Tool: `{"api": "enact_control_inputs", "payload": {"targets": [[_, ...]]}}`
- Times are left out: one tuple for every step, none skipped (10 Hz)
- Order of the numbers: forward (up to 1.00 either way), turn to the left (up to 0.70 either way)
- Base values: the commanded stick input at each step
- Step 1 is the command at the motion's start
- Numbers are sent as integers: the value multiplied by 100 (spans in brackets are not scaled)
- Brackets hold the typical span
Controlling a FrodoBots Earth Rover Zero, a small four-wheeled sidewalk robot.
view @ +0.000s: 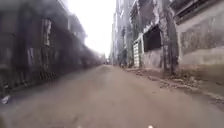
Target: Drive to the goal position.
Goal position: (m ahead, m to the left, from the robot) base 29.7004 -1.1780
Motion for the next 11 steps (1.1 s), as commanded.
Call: {"api": "enact_control_inputs", "payload": {"targets": [[100, 0], [100, 0], [100, 0], [100, 0], [100, 0], [100, 0], [100, 0], [100, 0], [100, 0], [100, 0], [100, 0]]}}
